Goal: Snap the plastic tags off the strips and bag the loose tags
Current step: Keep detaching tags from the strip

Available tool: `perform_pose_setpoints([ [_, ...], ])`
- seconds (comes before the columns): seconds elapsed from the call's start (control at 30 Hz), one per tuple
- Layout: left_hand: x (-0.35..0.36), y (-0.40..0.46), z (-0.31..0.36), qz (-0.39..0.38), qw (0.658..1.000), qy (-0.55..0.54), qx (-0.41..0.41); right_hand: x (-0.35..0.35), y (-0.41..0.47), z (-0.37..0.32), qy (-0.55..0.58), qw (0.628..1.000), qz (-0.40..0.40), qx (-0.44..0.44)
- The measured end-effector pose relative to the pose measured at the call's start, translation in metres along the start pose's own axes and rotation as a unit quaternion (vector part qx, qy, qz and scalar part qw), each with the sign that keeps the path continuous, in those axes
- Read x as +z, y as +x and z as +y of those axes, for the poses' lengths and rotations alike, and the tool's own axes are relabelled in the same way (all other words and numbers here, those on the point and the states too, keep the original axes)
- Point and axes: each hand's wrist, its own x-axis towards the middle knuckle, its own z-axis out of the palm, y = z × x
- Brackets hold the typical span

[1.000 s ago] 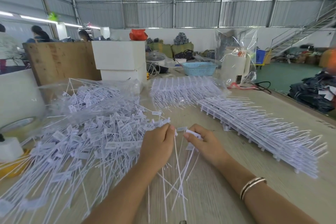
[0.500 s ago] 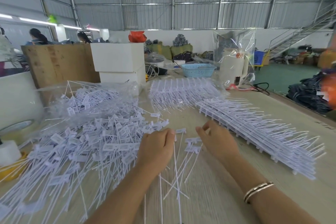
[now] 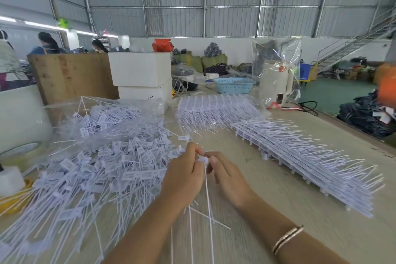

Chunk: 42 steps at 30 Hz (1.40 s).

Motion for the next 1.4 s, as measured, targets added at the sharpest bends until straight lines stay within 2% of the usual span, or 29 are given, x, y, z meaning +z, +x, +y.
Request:
perform_pose_setpoints([
  [0.1, 0.004, -0.002, 0.002, -0.037, 0.999, -0.001, 0.008, -0.005, -0.007, -0.003, 0.103, 0.995, -0.004, 0.002],
  [0.2, 0.003, -0.004, 0.007, -0.055, 0.998, 0.002, 0.025, -0.005, -0.004, -0.002, 0.094, 0.995, -0.019, 0.022],
  [0.33, -0.006, 0.0, 0.005, 0.012, 0.984, 0.153, 0.091, -0.013, 0.0, 0.004, 0.184, 0.982, 0.019, 0.027],
  [0.43, -0.012, 0.002, 0.005, 0.002, 0.968, 0.246, 0.045, -0.018, 0.002, 0.008, 0.296, 0.954, 0.031, 0.032],
  [0.5, -0.014, 0.001, 0.005, -0.017, 0.962, 0.271, 0.018, -0.019, 0.003, 0.009, 0.338, 0.939, 0.04, 0.04],
  [0.57, -0.015, 0.003, 0.003, -0.013, 0.962, 0.274, -0.01, -0.02, 0.003, 0.009, 0.319, 0.946, 0.033, 0.043],
  [0.67, -0.019, 0.008, -0.002, 0.011, 0.961, 0.274, -0.029, -0.018, -0.002, 0.007, 0.164, 0.984, -0.052, 0.036],
  [0.73, -0.019, 0.008, -0.003, 0.012, 0.959, 0.283, -0.016, -0.016, -0.004, 0.004, 0.127, 0.988, -0.08, 0.034],
  [0.83, -0.022, 0.008, 0.001, 0.058, 0.951, 0.304, 0.005, -0.015, -0.003, 0.002, 0.208, 0.976, -0.057, 0.015],
  [0.93, -0.029, 0.007, 0.008, 0.163, 0.945, 0.281, 0.033, -0.015, -0.001, 0.001, 0.333, 0.941, -0.063, 0.022],
  [0.97, -0.03, 0.007, 0.007, 0.175, 0.944, 0.279, 0.035, -0.017, -0.001, 0.002, 0.367, 0.928, -0.061, 0.03],
  [1.03, -0.031, 0.006, 0.005, 0.155, 0.947, 0.28, 0.02, -0.021, 0.0, 0.004, 0.401, 0.914, -0.05, 0.043],
  [1.13, -0.027, 0.005, 0.004, 0.126, 0.954, 0.271, 0.003, -0.025, 0.002, 0.007, 0.392, 0.918, -0.025, 0.057],
  [1.23, -0.02, 0.003, 0.009, 0.13, 0.961, 0.242, 0.036, -0.026, 0.003, 0.008, 0.387, 0.921, -0.01, 0.053],
  [1.4, -0.008, -0.002, 0.02, 0.046, 0.98, 0.188, 0.053, -0.022, 0.0, 0.008, 0.332, 0.94, -0.061, 0.038],
])
